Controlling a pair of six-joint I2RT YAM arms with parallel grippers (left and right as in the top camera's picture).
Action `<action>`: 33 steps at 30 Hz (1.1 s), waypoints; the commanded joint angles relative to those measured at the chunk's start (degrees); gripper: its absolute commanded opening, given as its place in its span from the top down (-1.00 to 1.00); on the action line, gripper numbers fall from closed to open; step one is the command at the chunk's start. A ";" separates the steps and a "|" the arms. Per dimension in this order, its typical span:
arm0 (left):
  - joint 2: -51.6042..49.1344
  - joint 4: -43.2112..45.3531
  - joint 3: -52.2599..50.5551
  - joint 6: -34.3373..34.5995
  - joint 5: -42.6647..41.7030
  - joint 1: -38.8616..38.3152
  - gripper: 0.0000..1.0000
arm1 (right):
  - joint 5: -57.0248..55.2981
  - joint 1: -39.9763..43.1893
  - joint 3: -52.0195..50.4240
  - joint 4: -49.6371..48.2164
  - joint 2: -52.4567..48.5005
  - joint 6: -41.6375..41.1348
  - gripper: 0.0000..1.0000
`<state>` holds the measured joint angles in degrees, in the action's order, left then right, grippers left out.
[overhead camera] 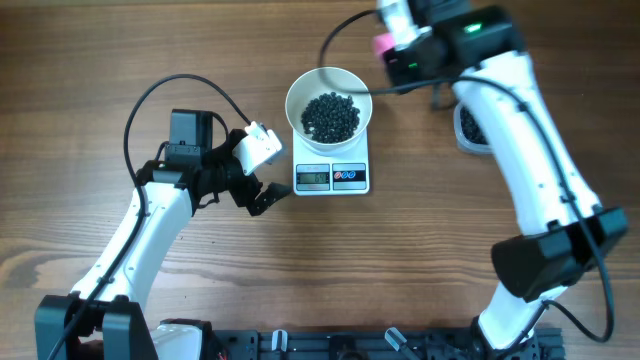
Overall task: Scoop item into bowl and weigh 150g on scale
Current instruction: 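Return the empty scoop with right gripper to the bean tub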
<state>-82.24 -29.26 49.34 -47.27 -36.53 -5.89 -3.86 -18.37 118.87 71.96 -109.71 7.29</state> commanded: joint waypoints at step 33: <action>-0.50 0.13 -0.63 0.15 -1.29 -0.11 -1.00 | 6.56 27.34 2.47 17.86 -17.51 1.75 0.91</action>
<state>-82.24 -29.28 49.34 -47.27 -36.53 -5.89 -1.50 9.54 120.60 90.15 -124.73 7.25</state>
